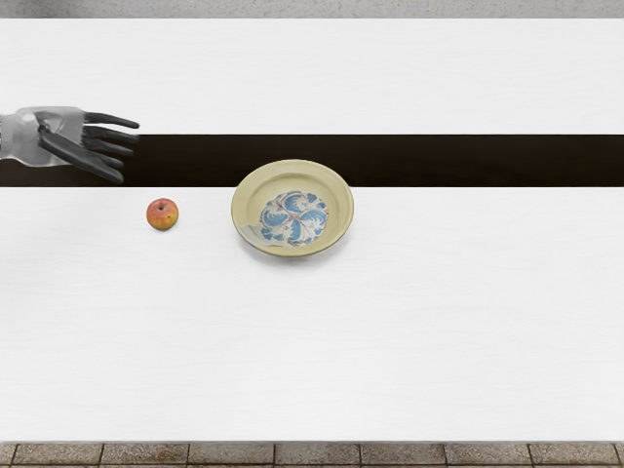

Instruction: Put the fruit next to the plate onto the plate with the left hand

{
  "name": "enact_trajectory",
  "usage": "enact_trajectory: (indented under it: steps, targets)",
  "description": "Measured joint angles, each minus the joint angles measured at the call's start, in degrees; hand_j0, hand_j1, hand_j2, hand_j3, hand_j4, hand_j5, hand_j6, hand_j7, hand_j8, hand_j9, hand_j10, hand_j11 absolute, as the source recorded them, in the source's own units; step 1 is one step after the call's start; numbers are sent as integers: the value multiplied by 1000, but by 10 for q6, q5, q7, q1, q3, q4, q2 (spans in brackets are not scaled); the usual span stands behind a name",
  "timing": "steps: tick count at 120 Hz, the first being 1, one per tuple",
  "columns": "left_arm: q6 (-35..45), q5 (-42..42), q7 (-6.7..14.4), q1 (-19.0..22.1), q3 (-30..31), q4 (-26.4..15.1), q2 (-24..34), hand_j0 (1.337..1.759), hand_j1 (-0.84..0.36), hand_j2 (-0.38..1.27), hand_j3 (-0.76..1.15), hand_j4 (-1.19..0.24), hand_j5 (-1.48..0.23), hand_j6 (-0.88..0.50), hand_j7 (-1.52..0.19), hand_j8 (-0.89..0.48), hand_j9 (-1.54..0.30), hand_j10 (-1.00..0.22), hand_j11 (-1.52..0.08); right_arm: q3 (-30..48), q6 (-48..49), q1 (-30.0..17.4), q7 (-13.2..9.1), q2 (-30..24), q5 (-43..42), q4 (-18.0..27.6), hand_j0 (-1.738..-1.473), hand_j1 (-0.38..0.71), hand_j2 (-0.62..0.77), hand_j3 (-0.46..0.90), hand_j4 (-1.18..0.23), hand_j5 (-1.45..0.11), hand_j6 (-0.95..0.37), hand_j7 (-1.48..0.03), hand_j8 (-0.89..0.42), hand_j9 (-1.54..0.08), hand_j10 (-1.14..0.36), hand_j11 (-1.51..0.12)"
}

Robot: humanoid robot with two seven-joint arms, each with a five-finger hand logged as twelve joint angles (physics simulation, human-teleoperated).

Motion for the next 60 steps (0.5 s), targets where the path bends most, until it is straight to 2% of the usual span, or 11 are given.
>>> enact_trajectory:
  steps: [16,30,45,60]
  targets:
    - [0,-2,2,-3,-2,-27,2,1658,54,50,0,-247,-321,-247,-321,-247,-321,-247,-321,0,0,0,0,0,0,0,-1658,-305,-7,0,-37,-47,-37,-47,-37,-47,-37,-47]
    - [0,20,9,-7,-5,-109,41,1658,54,50,0,-247,-321,-247,-321,-247,-321,-247,-321,-1,0,-1,0,0,0,-1,-1658,-305,-7,0,-37,-47,-37,-47,-37,-47,-37,-47]
    - [7,106,14,-4,-26,-183,49,1658,53,50,0,-248,-322,-248,-321,-248,-321,-248,-321,-1,0,-1,0,0,0,-1,-1658,-305,-7,0,-37,-47,-37,-47,-37,-47,-37,-47]
    - [109,216,17,6,-33,-244,48,1658,53,51,0,-249,-322,-249,-322,-249,-322,-249,-322,-1,0,-1,0,0,0,-1,-1658,-305,-7,0,-37,-47,-37,-47,-37,-47,-37,-47]
